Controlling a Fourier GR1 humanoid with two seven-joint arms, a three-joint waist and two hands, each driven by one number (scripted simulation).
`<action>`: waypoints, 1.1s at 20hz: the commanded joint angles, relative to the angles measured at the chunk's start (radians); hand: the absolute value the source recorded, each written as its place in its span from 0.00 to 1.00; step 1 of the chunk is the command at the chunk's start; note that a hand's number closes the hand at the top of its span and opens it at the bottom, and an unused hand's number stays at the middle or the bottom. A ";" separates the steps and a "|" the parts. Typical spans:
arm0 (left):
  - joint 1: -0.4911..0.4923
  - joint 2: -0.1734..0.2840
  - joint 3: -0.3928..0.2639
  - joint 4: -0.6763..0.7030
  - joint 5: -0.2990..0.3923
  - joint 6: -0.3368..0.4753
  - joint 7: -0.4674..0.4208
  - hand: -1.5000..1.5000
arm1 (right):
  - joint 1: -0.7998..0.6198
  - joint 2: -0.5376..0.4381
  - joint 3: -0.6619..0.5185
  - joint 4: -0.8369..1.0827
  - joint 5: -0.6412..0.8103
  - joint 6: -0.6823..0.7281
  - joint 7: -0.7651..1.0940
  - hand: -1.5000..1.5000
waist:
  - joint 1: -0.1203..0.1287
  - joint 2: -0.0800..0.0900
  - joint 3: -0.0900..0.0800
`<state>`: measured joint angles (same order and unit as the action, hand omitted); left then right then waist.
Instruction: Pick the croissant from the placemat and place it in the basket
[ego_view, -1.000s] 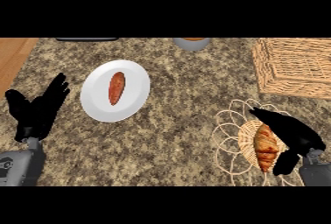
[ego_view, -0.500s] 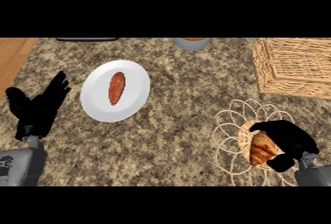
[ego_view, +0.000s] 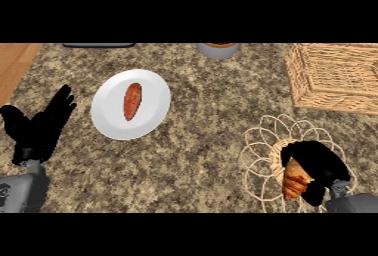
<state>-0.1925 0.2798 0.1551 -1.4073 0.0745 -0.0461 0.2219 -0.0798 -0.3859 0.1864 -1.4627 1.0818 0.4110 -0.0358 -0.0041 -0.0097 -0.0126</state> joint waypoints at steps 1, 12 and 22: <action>0.005 0.003 0.014 0.014 0.003 0.006 0.006 0.50 | 0.125 0.128 0.062 -0.126 -0.066 -0.043 -0.028 1.00 | -0.016 0.004 0.012; 0.028 -0.042 -0.027 -0.026 -0.033 0.027 -0.005 0.50 | 0.448 0.207 0.179 -0.418 -0.138 -0.134 -0.069 1.00 | -0.009 0.007 0.013; 0.008 -0.004 0.023 0.017 0.003 -0.004 -0.009 0.50 | 0.630 0.270 0.102 -0.895 -0.481 -0.119 -0.142 1.00 | -0.025 0.006 0.012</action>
<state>-0.1746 0.2735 0.1667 -1.4095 0.0740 -0.0504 0.2239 0.4819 -0.1100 0.3422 -2.1534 0.7037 0.2730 -0.1878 -0.0227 -0.0049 -0.0008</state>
